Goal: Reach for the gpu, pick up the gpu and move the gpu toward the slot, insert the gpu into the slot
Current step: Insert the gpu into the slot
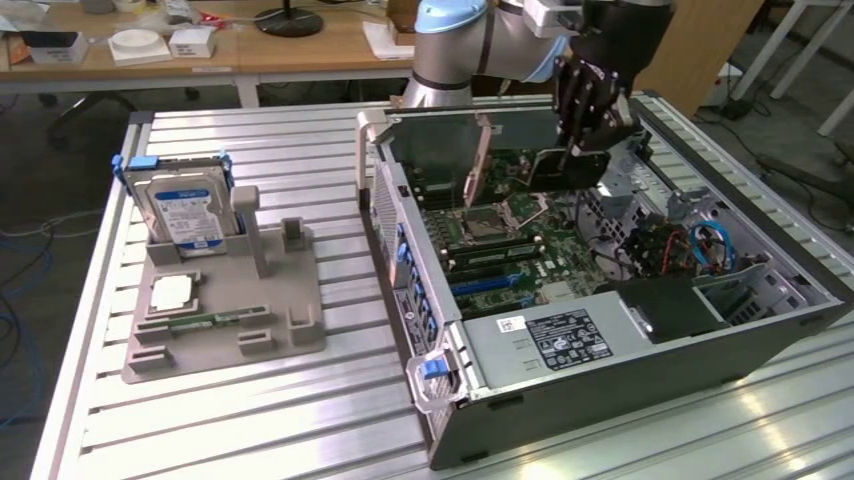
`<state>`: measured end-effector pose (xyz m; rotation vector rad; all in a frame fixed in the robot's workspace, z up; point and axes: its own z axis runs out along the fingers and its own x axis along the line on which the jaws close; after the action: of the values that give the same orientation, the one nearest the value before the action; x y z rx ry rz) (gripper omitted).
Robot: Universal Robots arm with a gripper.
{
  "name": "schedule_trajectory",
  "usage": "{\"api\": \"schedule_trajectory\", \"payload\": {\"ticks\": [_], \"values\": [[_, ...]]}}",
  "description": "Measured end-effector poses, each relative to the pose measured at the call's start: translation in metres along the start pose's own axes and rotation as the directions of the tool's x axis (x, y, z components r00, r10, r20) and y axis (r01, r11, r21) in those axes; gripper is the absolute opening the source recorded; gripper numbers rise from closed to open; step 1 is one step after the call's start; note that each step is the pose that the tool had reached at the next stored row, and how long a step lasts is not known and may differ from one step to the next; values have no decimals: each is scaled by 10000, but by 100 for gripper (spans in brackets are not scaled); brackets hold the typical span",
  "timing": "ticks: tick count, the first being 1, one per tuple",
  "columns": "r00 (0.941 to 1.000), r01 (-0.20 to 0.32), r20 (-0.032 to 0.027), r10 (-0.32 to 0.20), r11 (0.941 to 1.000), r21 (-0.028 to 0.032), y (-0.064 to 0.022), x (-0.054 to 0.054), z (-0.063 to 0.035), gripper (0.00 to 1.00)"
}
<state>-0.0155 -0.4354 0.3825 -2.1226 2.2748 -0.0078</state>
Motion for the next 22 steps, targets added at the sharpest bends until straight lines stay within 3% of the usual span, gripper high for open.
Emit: {"api": "schedule_trajectory", "payload": {"ticks": [3,7,22], "values": [[10000,42,13,-42,9999,102,14,20,21,26],[10000,47,34,-47,9998,174,24,64,59,26],[10000,-1,42,1,9998,177,43,81,327,26]]}}
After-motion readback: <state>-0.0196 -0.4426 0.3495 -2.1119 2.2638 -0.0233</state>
